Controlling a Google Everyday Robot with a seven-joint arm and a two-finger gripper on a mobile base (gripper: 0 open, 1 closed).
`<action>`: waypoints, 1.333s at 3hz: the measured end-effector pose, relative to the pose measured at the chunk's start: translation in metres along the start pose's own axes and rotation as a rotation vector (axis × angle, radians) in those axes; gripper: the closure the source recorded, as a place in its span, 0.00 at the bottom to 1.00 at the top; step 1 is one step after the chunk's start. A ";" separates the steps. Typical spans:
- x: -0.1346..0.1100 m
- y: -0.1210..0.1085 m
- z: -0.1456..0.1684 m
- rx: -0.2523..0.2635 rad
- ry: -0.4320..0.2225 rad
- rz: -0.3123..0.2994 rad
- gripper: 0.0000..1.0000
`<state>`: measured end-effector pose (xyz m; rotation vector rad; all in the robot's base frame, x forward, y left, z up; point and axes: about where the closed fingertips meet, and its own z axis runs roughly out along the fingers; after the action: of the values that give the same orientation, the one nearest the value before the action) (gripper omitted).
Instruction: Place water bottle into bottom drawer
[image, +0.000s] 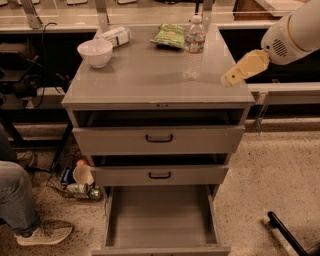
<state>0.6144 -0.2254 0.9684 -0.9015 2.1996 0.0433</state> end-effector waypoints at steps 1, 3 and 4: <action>-0.032 -0.008 0.034 0.010 -0.061 0.062 0.00; -0.074 -0.008 0.098 0.001 -0.114 0.186 0.00; -0.091 -0.003 0.122 -0.001 -0.156 0.205 0.00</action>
Offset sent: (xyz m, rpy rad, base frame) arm 0.1190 0.0666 -0.0160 0.2144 -0.0415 -0.1573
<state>0.7359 -0.1380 0.9404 -0.6470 2.1372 0.2062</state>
